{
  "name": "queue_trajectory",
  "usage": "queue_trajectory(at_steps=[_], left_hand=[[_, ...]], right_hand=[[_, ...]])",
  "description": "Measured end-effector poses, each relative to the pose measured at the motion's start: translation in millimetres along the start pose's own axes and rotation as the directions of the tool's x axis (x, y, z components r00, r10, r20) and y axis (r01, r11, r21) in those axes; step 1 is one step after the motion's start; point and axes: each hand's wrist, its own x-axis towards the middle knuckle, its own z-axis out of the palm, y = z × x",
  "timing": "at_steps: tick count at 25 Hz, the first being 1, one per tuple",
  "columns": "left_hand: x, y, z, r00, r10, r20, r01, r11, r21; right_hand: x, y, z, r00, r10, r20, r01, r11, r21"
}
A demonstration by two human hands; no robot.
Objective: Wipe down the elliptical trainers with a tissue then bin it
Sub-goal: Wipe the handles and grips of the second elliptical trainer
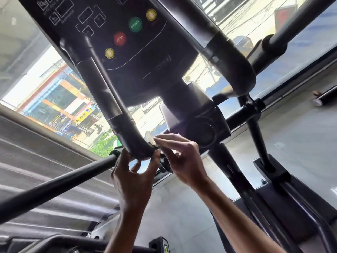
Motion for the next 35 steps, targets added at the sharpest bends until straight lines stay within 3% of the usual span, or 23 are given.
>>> queue_trajectory(at_steps=[4,8,11,14,19,21,24,25,27,29,30,32,35], left_hand=[[0.1,-3.0,3.5,1.0,0.015,-0.014,-0.015,0.999,0.052],[3.0,-15.1,4.7,1.0,0.008,0.013,-0.01,0.996,0.094],[5.5,-26.0,7.7,0.993,-0.108,0.049,0.103,0.99,0.095],[10.4,-30.3,9.1,0.992,-0.111,0.061,0.105,0.99,0.095],[10.1,-34.2,5.0,0.987,-0.126,0.097,0.117,0.989,0.093],[10.7,-35.5,6.8,0.986,-0.138,0.098,0.13,0.988,0.077],[10.1,-32.6,8.9,0.987,-0.115,0.109,0.107,0.992,0.072],[8.8,-32.1,8.9,0.988,-0.106,0.114,0.099,0.993,0.064],[7.5,-29.0,8.0,0.988,-0.102,0.12,0.094,0.993,0.069],[5.5,-22.3,7.4,0.987,-0.097,0.125,0.087,0.993,0.083],[5.0,-19.6,6.4,0.987,-0.098,0.13,0.086,0.992,0.094],[4.9,-15.2,3.6,0.984,-0.099,0.146,0.082,0.99,0.114],[5.7,-12.5,-0.1,0.981,-0.097,0.17,0.074,0.988,0.137]], right_hand=[[-10.9,34.1,24.3,0.95,0.291,-0.116,-0.293,0.956,-0.001],[-16.9,47.1,30.0,0.964,0.218,-0.15,-0.218,0.976,0.017],[-13.1,58.6,26.5,0.933,0.346,-0.098,-0.352,0.935,-0.048],[0.5,60.8,33.8,0.974,0.193,-0.116,-0.215,0.95,-0.225],[31.5,55.9,29.6,0.977,0.165,0.134,-0.075,0.858,-0.508],[49.4,48.7,18.1,0.929,0.19,0.317,-0.005,0.865,-0.503],[91.4,40.5,15.6,0.743,0.352,0.569,0.117,0.769,-0.629],[104.6,38.9,20.8,0.671,0.42,0.611,0.181,0.707,-0.684],[117.5,37.1,26.8,0.595,0.51,0.621,0.245,0.621,-0.745],[119.7,40.1,23.5,0.567,0.429,0.703,0.4,0.603,-0.69],[121.0,38.9,22.9,0.537,0.402,0.742,0.394,0.657,-0.642],[128.7,31.0,22.1,0.454,0.472,0.756,0.404,0.647,-0.646],[137.1,19.0,23.2,0.452,0.576,0.681,0.166,0.696,-0.698]])
